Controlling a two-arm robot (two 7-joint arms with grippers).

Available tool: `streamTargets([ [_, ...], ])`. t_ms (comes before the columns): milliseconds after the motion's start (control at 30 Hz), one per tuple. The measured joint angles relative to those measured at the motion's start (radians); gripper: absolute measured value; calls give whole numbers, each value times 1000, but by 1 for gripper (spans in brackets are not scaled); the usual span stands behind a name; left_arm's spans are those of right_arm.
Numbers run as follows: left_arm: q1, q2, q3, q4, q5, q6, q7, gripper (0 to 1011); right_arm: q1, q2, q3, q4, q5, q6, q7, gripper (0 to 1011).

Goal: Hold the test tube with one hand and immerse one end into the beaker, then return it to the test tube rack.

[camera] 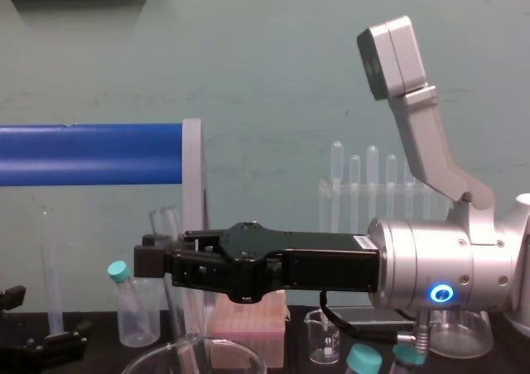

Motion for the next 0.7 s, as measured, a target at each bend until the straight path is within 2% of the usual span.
streamTargets([
  [700, 0, 0, 0, 0, 0, 0, 0, 1000, 0, 0, 0, 0, 0, 0, 0, 225],
])
